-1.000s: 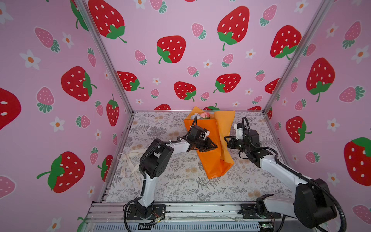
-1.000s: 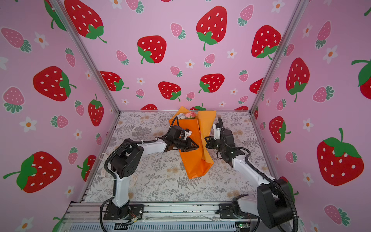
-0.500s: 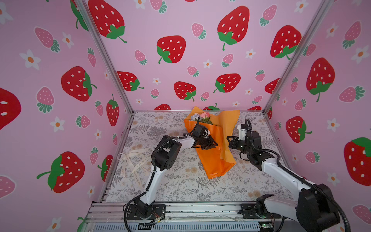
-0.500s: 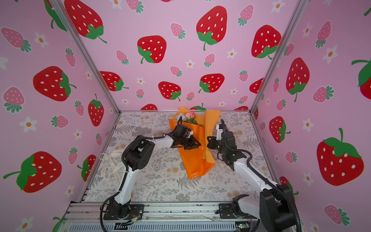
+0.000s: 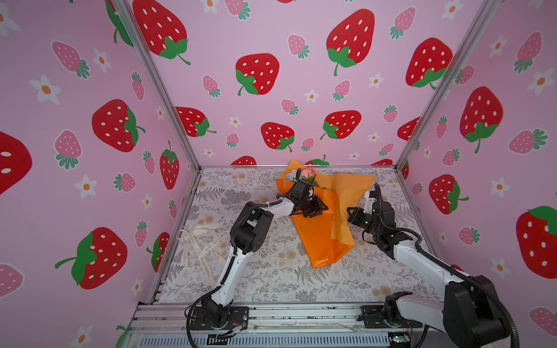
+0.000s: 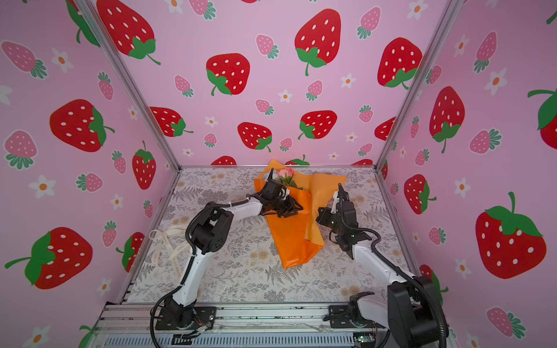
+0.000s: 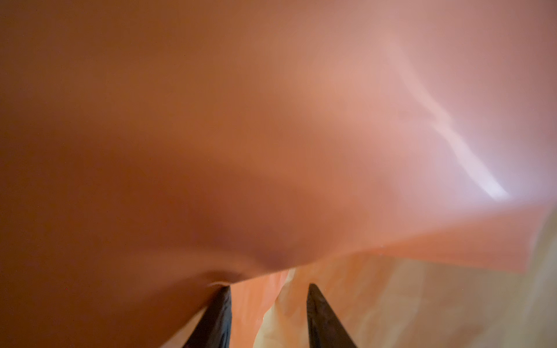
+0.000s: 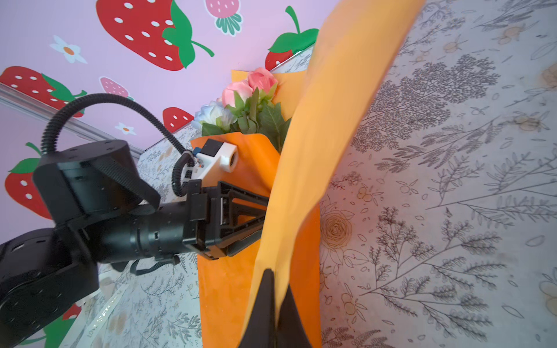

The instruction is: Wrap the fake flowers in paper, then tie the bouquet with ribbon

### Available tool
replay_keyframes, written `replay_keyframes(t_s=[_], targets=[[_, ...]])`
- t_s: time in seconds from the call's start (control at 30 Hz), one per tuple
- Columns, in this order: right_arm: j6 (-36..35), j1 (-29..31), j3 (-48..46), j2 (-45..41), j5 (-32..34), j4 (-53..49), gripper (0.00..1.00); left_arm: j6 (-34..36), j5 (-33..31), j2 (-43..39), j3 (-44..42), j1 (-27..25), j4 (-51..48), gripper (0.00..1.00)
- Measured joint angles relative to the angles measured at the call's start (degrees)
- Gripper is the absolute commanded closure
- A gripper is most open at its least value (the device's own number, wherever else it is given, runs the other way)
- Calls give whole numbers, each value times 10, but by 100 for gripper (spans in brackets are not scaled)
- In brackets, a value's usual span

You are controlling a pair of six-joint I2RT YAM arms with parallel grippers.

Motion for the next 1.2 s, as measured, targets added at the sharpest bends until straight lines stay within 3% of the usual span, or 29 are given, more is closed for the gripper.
replay_keyframes(t_s=[0.23, 0.57, 0.8, 0.93, 1.2], targets=[[-37, 24, 29, 18, -30, 0, 100, -30, 0, 33, 46, 12, -4, 55], [-91, 99, 65, 76, -18, -14, 100, -69, -5, 32, 60, 41, -7, 51], [-112, 144, 101, 122, -17, -26, 100, -52, -25, -57, 2, 57, -25, 50], [-112, 165, 129, 157, -9, -38, 100, -28, -54, -163, -74, 66, -32, 51], [-117, 205, 175, 230, -2, -57, 99, -23, -107, -365, -346, 109, -3, 41]])
